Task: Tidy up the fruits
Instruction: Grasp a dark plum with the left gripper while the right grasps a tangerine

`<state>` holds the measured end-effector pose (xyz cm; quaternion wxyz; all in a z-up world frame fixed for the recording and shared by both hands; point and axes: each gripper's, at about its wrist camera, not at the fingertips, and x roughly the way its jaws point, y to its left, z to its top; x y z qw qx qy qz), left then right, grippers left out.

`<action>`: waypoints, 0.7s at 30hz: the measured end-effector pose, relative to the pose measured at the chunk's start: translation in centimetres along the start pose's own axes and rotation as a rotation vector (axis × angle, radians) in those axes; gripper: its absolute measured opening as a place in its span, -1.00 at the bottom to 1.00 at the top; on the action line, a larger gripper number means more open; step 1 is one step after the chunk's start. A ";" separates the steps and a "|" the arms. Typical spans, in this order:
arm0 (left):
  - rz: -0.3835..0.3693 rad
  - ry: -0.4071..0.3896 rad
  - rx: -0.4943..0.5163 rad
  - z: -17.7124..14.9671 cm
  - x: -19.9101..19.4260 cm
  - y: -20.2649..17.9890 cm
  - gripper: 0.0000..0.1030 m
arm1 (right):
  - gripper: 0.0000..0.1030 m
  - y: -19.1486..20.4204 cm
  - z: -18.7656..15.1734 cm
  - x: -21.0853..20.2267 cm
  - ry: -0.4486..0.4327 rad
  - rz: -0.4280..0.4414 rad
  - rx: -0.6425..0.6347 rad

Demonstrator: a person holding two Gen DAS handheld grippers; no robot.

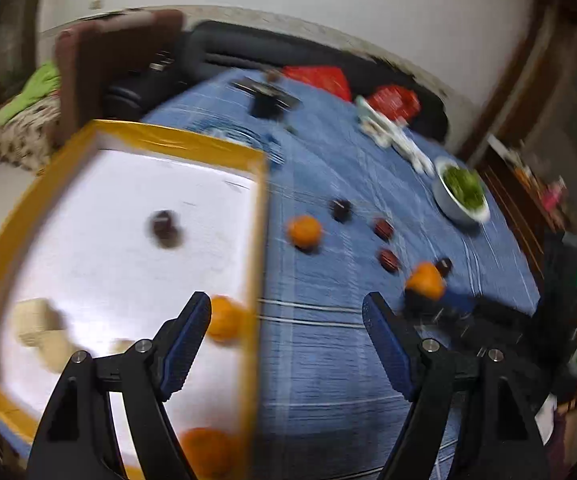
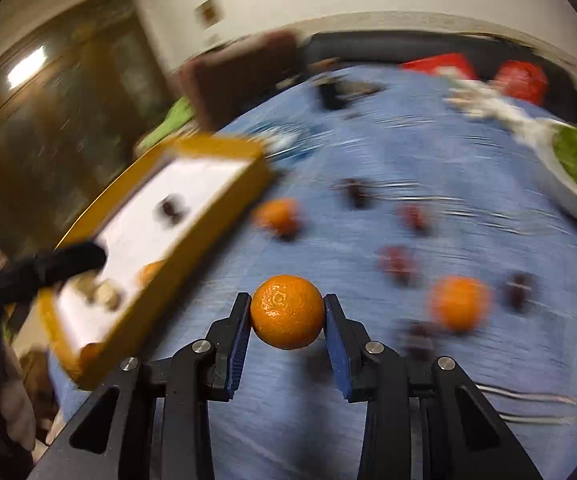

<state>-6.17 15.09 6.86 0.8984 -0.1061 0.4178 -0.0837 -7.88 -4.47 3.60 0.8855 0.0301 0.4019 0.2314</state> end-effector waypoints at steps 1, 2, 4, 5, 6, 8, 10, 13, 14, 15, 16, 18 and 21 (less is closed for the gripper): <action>-0.008 0.012 0.018 -0.1 0.6 -0.9 0.50 | -0.23 -2.1 -0.1 -1.1 -0.027 -0.041 0.045; -0.021 0.028 0.051 -0.2 1.7 -2.3 0.50 | -0.23 -3.7 -0.2 -1.7 -0.043 -0.062 0.085; -0.042 0.061 0.120 -0.6 3.7 -5.1 0.50 | -0.23 -6.7 -0.4 -2.6 -0.061 -0.074 0.174; -0.045 0.077 0.144 -0.8 4.4 -6.1 0.50 | -0.23 -8.2 -0.7 -3.1 -0.072 -0.076 0.218; -0.048 0.093 0.167 -0.9 5.1 -7.2 0.50 | -0.23 -9.1 -0.8 -3.3 -0.079 -0.078 0.248; -0.071 0.108 0.228 -1.2 6.6 -9.6 0.50 | -0.23 -10.6 -1.1 -3.6 -0.090 -0.076 0.301; -0.076 0.100 0.269 -1.3 7.6 -11.1 0.50 | -0.23 -10.9 -1.0 -3.6 -0.093 -0.066 0.315; -0.066 0.113 0.305 -0.9 9.9 -12.7 0.45 | -0.23 -10.6 -0.7 -3.8 -0.108 -0.071 0.303; -0.060 0.123 0.317 -1.0 10.7 -13.2 0.27 | -0.22 -10.4 -0.7 -4.0 -0.113 -0.072 0.298; -0.053 0.135 0.327 -1.1 11.4 -13.4 -0.10 | -0.22 -10.3 -0.8 -4.1 -0.117 -0.073 0.294; -0.047 0.149 0.332 -1.2 12.0 -13.6 -0.32 | -0.22 -10.3 -0.8 -4.2 -0.121 -0.074 0.292; -0.059 0.130 0.345 -1.4 11.6 -13.8 -0.50 | -0.22 -10.4 -0.8 -4.1 -0.120 -0.071 0.294; -0.047 0.106 0.334 -1.6 10.3 -13.6 -0.50 | -0.22 -10.6 -1.0 -4.3 -0.119 -0.074 0.294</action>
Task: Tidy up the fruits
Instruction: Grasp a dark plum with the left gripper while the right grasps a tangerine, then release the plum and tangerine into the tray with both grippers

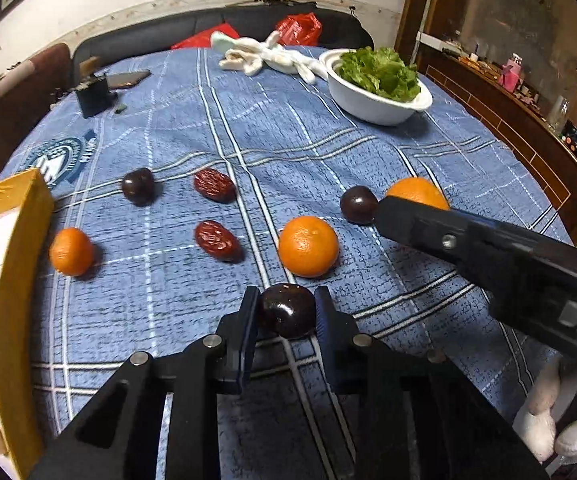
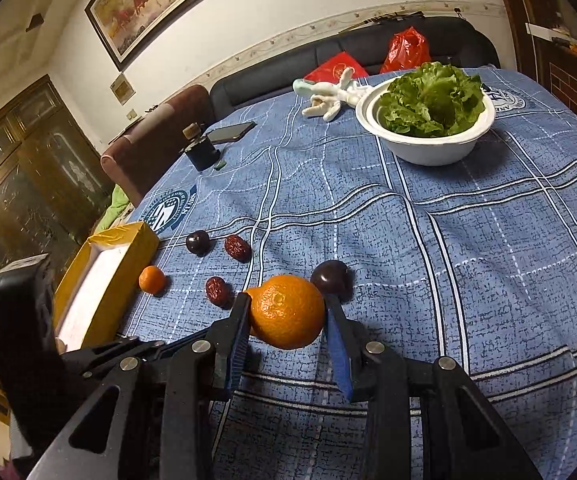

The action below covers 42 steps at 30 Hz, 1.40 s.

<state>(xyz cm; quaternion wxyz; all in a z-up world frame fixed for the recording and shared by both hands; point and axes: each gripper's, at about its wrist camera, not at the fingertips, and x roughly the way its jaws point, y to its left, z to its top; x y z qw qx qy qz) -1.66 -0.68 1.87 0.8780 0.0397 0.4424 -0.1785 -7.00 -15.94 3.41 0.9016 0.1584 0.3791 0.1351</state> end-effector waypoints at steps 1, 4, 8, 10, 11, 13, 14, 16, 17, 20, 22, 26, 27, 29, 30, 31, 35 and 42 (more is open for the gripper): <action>-0.002 -0.005 -0.010 -0.1 -0.2 0.2 -0.50 | -0.22 0.1 0.0 0.1 0.000 -0.003 -0.003; -0.014 -0.042 -0.077 -0.6 -2.7 2.1 -0.49 | -0.22 0.5 -0.3 0.4 0.005 -0.015 -0.020; 0.002 -0.111 -0.205 -2.2 -7.4 6.9 -0.49 | -0.22 1.6 -1.0 1.0 0.020 -0.023 -0.063; 0.033 -0.135 -0.260 -3.3 -9.1 9.4 -0.49 | -0.22 2.5 -1.3 1.4 0.033 -0.026 -0.088; 0.069 -0.148 -0.302 -4.1 -10.3 11.5 -0.49 | -0.22 3.0 -1.4 1.5 0.039 -0.025 -0.098; 0.119 -0.160 -0.353 -5.2 -11.7 14.2 -0.49 | -0.22 4.4 -1.7 1.6 0.050 -0.007 -0.125; 0.149 -0.166 -0.388 -5.9 -12.4 16.0 -0.48 | -0.22 5.8 -1.9 1.6 0.059 0.012 -0.148; 0.197 -0.175 -0.453 -7.1 -13.5 19.2 -0.48 | -0.21 8.3 -2.1 1.8 0.074 0.050 -0.184; 0.212 -0.176 -0.479 -7.6 -13.8 20.4 -0.48 | -0.21 9.6 -2.2 1.9 0.083 0.071 -0.202; 0.252 -0.174 -0.517 -8.1 -14.3 23.4 -0.48 | -0.21 14.6 -2.7 2.7 0.115 0.135 -0.278; 0.269 -0.170 -0.523 -8.2 -14.2 24.5 -0.48 | -0.21 17.8 -3.2 3.6 0.142 0.170 -0.330; 0.275 -0.157 -0.544 -8.3 -13.6 26.6 -0.48 | -0.21 23.4 -4.9 5.2 0.190 0.210 -0.432; 0.273 -0.156 -0.546 -8.6 -13.6 26.7 -0.48 | -0.21 24.5 -5.3 5.6 0.202 0.217 -0.455; 0.268 -0.155 -0.552 -8.8 -13.5 27.3 -0.48 | -0.21 26.4 -6.2 6.5 0.223 0.224 -0.494; 0.267 -0.156 -0.555 -8.9 -13.4 27.4 -0.48 | -0.21 26.9 -6.5 6.8 0.232 0.225 -0.507; 0.268 -0.157 -0.558 -9.1 -13.6 27.4 -0.48 | -0.21 27.6 -6.9 7.3 0.244 0.225 -0.523; 0.279 -0.161 -0.568 -9.4 -14.0 27.6 -0.25 | -0.20 28.9 -7.9 9.1 0.284 0.215 -0.544; 0.361 -0.193 -0.552 -9.8 -16.0 26.5 0.35 | 0.21 29.6 -8.8 10.1 0.294 0.217 -0.555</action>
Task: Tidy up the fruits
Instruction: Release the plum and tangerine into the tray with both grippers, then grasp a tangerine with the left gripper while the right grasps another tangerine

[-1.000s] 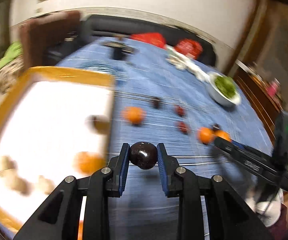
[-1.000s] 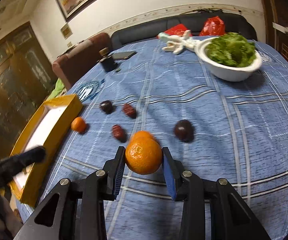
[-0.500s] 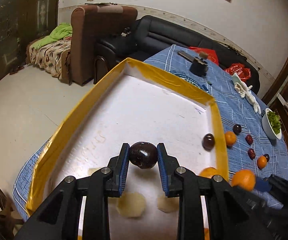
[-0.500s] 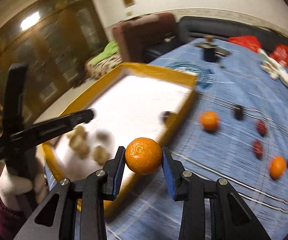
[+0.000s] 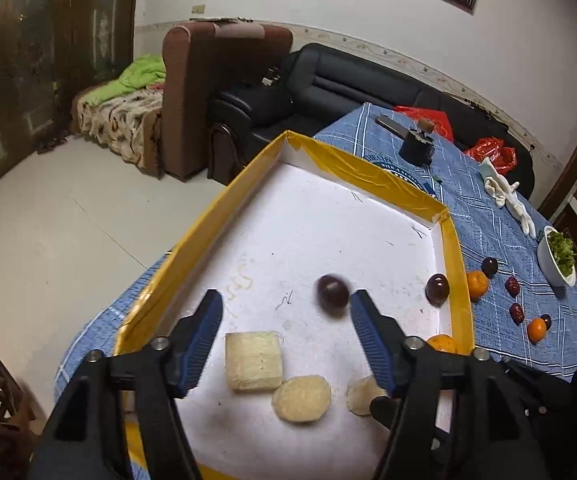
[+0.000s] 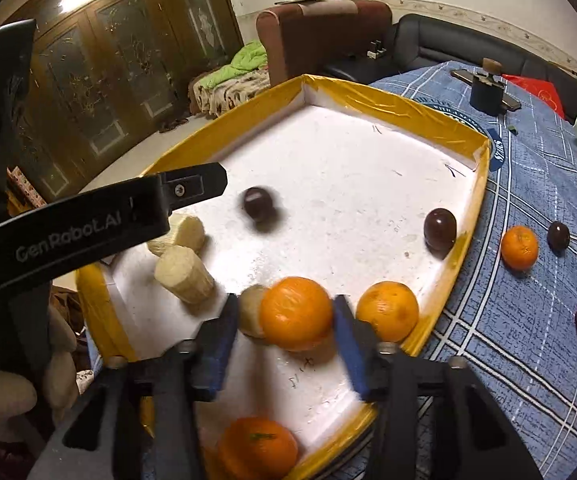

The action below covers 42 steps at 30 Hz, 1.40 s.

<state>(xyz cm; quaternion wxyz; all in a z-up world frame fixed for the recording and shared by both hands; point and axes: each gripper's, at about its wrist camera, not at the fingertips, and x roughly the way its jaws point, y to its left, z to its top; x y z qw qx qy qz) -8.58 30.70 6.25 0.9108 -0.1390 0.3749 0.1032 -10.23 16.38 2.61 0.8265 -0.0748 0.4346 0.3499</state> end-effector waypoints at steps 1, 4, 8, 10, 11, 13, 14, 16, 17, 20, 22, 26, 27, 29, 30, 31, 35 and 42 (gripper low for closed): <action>0.007 -0.009 0.005 -0.1 -0.4 -0.2 0.36 | 0.28 0.1 0.0 -0.3 -0.013 -0.007 -0.004; 0.027 -0.024 0.019 -0.3 -1.1 -0.8 0.40 | 0.28 0.3 0.0 -1.4 -0.041 -0.013 -0.012; 0.040 -0.044 0.046 -0.6 -2.4 -2.0 0.44 | 0.28 -0.5 -0.3 -3.0 -0.069 -0.021 0.006; 0.039 -0.053 0.059 -0.7 -2.9 -2.7 0.47 | 0.28 -1.0 -0.7 -3.8 -0.083 -0.028 0.019; 0.039 -0.059 0.070 -0.8 -3.3 -3.2 0.50 | 0.28 -1.4 -0.9 -4.3 -0.091 -0.031 0.027; 0.039 -0.066 0.085 -0.9 -3.9 -3.8 0.52 | 0.29 -2.2 -1.4 -5.4 -0.106 -0.038 0.045; 0.042 -0.069 0.096 -1.0 -4.2 -4.2 0.53 | 0.30 -2.6 -1.6 -5.8 -0.114 -0.043 0.055; 0.043 -0.068 0.107 -1.2 -4.5 -4.9 0.58 | 0.32 -3.8 -2.3 -6.8 -0.131 -0.053 0.079; 0.034 -0.065 0.114 -1.4 -4.7 -5.3 0.64 | 0.33 -4.4 -2.6 -7.2 -0.138 -0.058 0.091; -0.036 -0.046 0.130 -1.6 -5.3 -6.6 0.70 | 0.34 -6.9 -3.9 -8.9 -0.160 -0.091 0.139; -0.078 -0.040 0.139 -1.8 -5.6 -7.4 0.71 | 0.35 -9.3 -5.0 -10.3 -0.173 -0.129 0.185; -0.151 -0.023 0.175 -2.3 -5.7 -9.8 0.72 | 0.34 -14.9 -6.9 -13.3 -0.198 -0.207 0.306; -0.158 -0.014 0.183 -2.5 -5.4 -10.4 0.72 | 0.34 -16.2 -7.4 -13.9 -0.201 -0.228 0.336; -0.174 0.009 0.205 -3.0 -4.6 -11.8 0.72 | 0.34 -19.2 -8.3 -15.1 -0.205 -0.269 0.398; -0.180 0.022 0.213 -3.2 -4.2 -12.3 0.72 | 0.34 -20.3 -8.7 -15.4 -0.204 -0.285 0.419; -0.186 0.033 0.218 -3.4 -3.9 -12.7 0.72 | 0.34 -21.4 -8.9 -15.6 -0.202 -0.301 0.439; -0.214 0.082 0.243 -4.2 -2.5 -14.5 0.72 | 0.34 -23.5 -9.2 -14.9 -0.185 -0.321 0.462; -0.213 0.085 0.295 -3.3 -0.6 -16.8 0.72 | 0.34 -24.7 -7.6 -10.8 -0.128 -0.301 0.455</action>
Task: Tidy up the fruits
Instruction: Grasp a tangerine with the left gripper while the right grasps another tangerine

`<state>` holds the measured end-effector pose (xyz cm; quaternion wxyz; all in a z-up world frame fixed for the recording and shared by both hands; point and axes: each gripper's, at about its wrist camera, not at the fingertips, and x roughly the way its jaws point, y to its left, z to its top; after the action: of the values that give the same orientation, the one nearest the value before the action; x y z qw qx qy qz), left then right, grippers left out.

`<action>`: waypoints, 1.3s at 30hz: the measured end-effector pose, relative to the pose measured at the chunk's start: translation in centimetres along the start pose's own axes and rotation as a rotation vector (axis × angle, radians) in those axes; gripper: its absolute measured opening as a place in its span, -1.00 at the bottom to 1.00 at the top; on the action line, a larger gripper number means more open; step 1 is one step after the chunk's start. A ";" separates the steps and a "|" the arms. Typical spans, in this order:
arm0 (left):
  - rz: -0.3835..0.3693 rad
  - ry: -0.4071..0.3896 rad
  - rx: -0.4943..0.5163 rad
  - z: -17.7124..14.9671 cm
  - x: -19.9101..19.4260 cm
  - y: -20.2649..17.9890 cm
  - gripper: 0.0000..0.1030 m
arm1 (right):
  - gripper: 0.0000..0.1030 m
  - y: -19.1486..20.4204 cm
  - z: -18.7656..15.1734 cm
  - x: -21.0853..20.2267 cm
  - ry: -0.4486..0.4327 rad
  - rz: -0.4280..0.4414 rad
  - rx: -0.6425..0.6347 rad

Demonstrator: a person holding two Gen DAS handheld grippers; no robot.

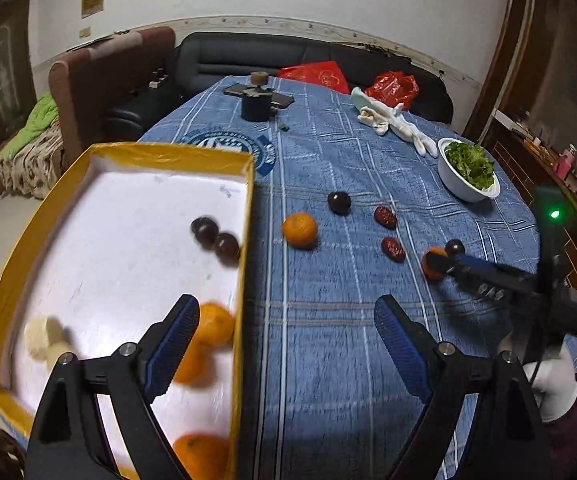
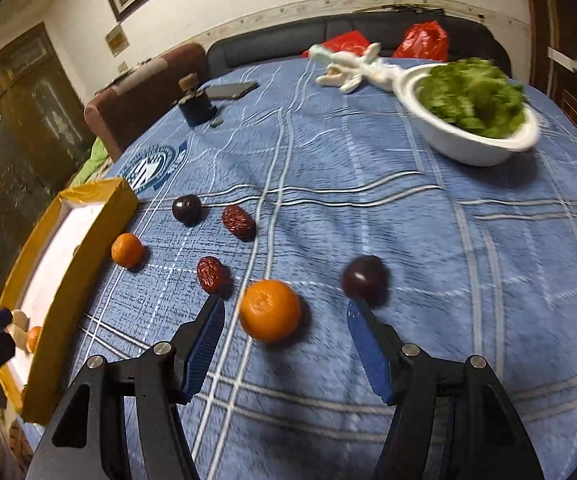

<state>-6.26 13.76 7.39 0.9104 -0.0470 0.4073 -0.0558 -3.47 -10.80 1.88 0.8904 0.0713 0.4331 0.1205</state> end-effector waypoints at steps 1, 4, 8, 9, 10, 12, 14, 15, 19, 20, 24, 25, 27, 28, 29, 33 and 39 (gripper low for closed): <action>-0.003 0.005 0.008 0.6 0.6 -0.2 0.72 | 0.34 0.3 0.1 0.5 0.007 -0.002 -0.010; -0.008 0.022 0.035 2.0 2.3 -1.0 0.72 | 0.32 0.9 -0.1 1.5 0.019 0.003 -0.037; -0.006 0.042 0.120 3.9 5.5 -2.9 0.72 | -0.19 0.9 -0.3 1.3 0.014 0.009 -0.052; -0.010 0.048 0.134 4.2 6.0 -3.2 0.72 | -0.20 0.8 -0.4 1.3 0.013 0.009 -0.052; -0.013 0.058 0.159 4.6 7.0 -3.7 0.72 | -0.22 0.7 -0.4 1.3 0.013 0.015 -0.050; 0.002 0.073 0.191 5.2 8.3 -4.2 0.72 | -0.23 0.5 -0.5 1.2 0.013 0.025 -0.044; 0.043 0.109 0.213 5.7 10.3 -4.4 0.72 | -0.23 0.3 -0.5 1.2 0.014 0.035 -0.041; 0.054 0.123 0.215 5.8 10.9 -4.3 0.72 | -0.23 0.3 -0.5 1.2 0.014 0.038 -0.039; 0.096 0.198 0.245 5.6 13.0 -4.4 0.72 | -0.22 0.2 -0.5 1.1 0.016 0.052 -0.031; 0.113 0.222 0.262 5.5 13.5 -4.8 0.71 | -0.22 0.1 -0.5 1.1 0.016 0.054 -0.030; 0.139 0.226 0.282 5.1 13.6 -5.2 -0.37 | -0.22 0.1 -0.5 1.0 0.017 0.056 -0.027; 0.146 0.220 0.279 5.0 13.5 -5.2 -0.37 | -0.24 0.0 -0.5 1.0 0.017 0.055 -0.025; 0.118 0.215 0.254 4.8 13.1 -4.9 -0.38 | -0.25 -0.1 -0.5 0.9 0.017 0.055 -0.021; 0.114 0.206 0.248 4.7 12.7 -4.8 -0.38 | -0.25 0.0 -0.5 0.9 0.017 0.054 -0.021; 0.100 0.192 0.236 4.5 11.9 -4.7 -0.38 | -0.25 0.0 -0.6 0.9 0.016 0.053 -0.021; 0.047 0.145 0.173 4.1 9.3 -4.0 -0.37 | -0.25 0.1 -0.7 0.7 0.011 0.049 -0.019; 0.011 0.054 0.038 3.2 3.9 -0.5 -0.37 | -0.26 0.7 -1.0 0.3 -0.005 0.039 -0.034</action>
<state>-1.27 12.86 6.69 0.9000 -0.0259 0.4309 -0.0598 -4.18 -9.98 1.17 0.8901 0.0647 0.4272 0.1452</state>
